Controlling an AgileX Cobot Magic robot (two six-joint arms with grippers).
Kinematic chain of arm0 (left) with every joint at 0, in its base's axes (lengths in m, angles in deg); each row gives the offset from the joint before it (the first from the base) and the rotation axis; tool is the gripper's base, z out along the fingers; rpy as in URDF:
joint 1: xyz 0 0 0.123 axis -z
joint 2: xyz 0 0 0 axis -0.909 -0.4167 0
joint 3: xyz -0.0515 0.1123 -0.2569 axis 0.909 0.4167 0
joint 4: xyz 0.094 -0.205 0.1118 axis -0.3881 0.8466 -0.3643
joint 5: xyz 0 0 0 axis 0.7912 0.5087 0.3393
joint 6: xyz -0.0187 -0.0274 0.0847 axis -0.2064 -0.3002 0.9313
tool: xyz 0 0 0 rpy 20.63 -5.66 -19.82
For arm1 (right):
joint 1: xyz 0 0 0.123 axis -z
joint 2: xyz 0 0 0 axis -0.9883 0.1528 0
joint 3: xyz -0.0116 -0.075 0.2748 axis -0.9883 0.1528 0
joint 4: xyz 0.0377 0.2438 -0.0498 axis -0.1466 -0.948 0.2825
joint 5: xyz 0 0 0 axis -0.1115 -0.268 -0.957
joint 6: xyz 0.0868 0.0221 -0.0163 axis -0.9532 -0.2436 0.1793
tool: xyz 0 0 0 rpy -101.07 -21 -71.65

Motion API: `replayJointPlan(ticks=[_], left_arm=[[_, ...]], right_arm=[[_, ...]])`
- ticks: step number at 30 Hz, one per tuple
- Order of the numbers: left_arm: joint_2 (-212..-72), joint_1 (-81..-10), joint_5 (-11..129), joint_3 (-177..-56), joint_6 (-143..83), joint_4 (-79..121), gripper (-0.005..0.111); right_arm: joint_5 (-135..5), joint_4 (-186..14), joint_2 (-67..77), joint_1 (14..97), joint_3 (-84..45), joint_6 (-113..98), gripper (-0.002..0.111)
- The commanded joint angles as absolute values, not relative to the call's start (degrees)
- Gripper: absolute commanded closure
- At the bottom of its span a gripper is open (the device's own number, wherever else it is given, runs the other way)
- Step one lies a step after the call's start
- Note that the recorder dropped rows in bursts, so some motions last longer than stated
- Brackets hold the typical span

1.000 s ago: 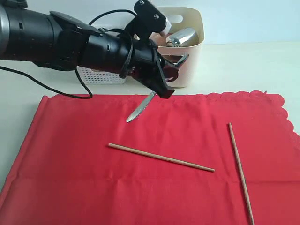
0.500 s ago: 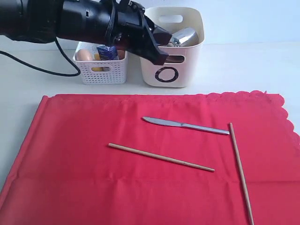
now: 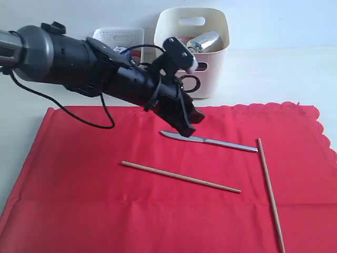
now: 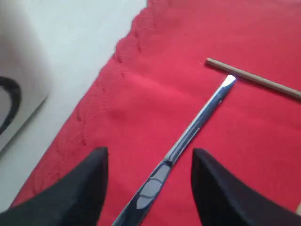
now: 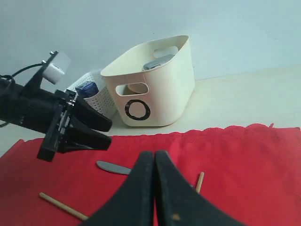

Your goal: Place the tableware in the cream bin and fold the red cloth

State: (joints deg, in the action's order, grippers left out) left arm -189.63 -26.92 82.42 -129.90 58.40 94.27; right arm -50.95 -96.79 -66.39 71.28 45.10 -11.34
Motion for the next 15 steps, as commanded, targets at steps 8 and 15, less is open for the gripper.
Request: replayJointPlan(ticks=[8,15], left_arm=[[-197.6,-21.5,82.5,-137.4,51.5,77.3,0.048],[-202.3,-21.5,81.1,-140.2,50.4,77.2,0.049]], right_arm=[[-51.3,-96.6,-66.8,71.3,45.4,-11.0,0.108],[-51.3,-96.6,-66.8,71.3,45.4,-11.0,0.108]])
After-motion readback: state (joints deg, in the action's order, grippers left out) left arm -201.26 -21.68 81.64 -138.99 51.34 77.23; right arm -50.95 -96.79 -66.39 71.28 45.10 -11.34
